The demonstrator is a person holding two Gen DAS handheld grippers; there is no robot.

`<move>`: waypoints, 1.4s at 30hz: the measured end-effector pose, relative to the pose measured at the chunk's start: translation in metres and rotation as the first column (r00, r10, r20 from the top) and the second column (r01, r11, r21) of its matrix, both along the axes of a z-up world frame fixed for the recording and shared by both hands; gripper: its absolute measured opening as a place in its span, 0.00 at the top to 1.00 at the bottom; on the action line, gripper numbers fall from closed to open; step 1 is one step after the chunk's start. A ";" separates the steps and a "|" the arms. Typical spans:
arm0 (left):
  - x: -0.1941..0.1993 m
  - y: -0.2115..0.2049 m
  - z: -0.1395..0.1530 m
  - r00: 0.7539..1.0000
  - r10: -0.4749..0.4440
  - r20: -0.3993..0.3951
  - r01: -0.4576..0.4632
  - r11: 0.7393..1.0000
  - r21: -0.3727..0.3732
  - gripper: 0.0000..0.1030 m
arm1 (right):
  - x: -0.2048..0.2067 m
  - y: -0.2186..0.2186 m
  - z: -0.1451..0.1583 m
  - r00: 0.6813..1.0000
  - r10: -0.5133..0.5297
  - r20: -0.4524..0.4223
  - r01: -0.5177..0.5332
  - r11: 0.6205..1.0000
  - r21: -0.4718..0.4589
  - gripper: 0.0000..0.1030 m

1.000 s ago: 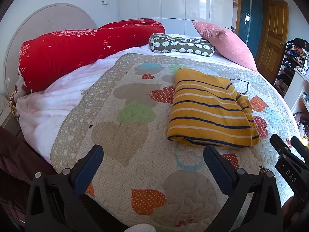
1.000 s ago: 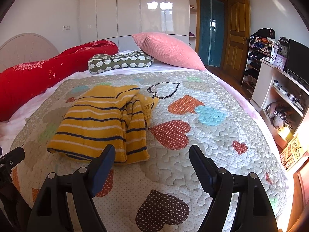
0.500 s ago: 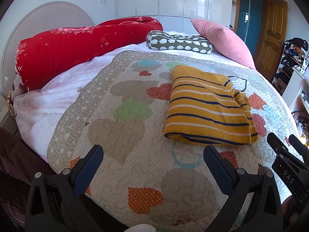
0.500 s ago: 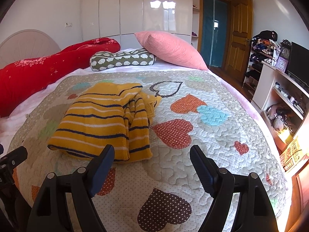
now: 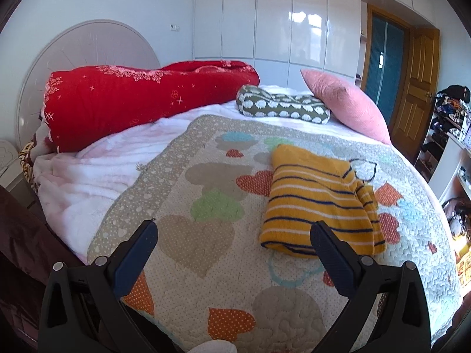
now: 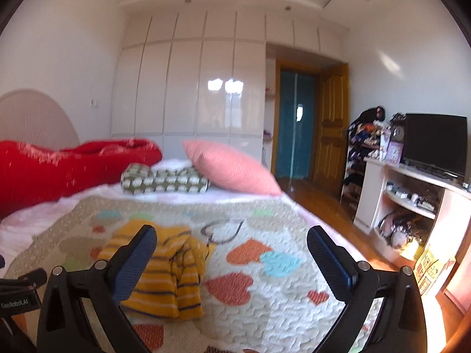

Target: Fold small clothes

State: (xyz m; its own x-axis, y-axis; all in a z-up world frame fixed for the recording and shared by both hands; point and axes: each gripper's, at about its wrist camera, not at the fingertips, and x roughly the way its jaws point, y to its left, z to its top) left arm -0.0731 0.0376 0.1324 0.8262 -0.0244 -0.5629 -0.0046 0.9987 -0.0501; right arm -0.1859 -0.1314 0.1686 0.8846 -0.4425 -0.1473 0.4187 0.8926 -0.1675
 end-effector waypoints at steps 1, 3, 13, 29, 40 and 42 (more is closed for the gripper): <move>-0.004 0.002 0.007 1.000 0.005 0.028 -0.005 1.000 -0.006 0.00 | -0.006 -0.002 0.008 0.999 0.032 0.040 -0.034 0.999 0.032 0.00; -0.008 0.005 0.017 0.998 0.003 0.064 -0.002 1.000 -0.013 0.00 | -0.005 -0.011 0.021 0.993 0.109 0.049 -0.114 0.985 0.131 0.00; -0.035 -0.009 0.036 0.978 -0.086 0.191 0.086 0.996 0.004 0.00 | 0.003 0.009 0.042 0.954 0.278 -0.110 -0.263 0.956 0.134 0.00; -0.004 -0.016 -0.018 0.992 -0.118 -0.052 0.118 0.993 -0.013 0.00 | 0.055 0.002 -0.068 0.857 0.248 -0.452 -0.108 0.944 0.312 0.00; 0.009 -0.029 -0.050 0.974 -0.146 -0.173 0.148 0.989 -0.001 0.00 | 0.067 0.006 -0.096 0.825 0.066 -0.561 -0.014 0.995 0.096 0.00; 0.010 -0.032 -0.055 0.970 -0.150 -0.190 0.153 0.988 0.002 0.00 | 0.069 0.006 -0.102 0.812 0.061 -0.580 -0.007 0.995 0.096 0.00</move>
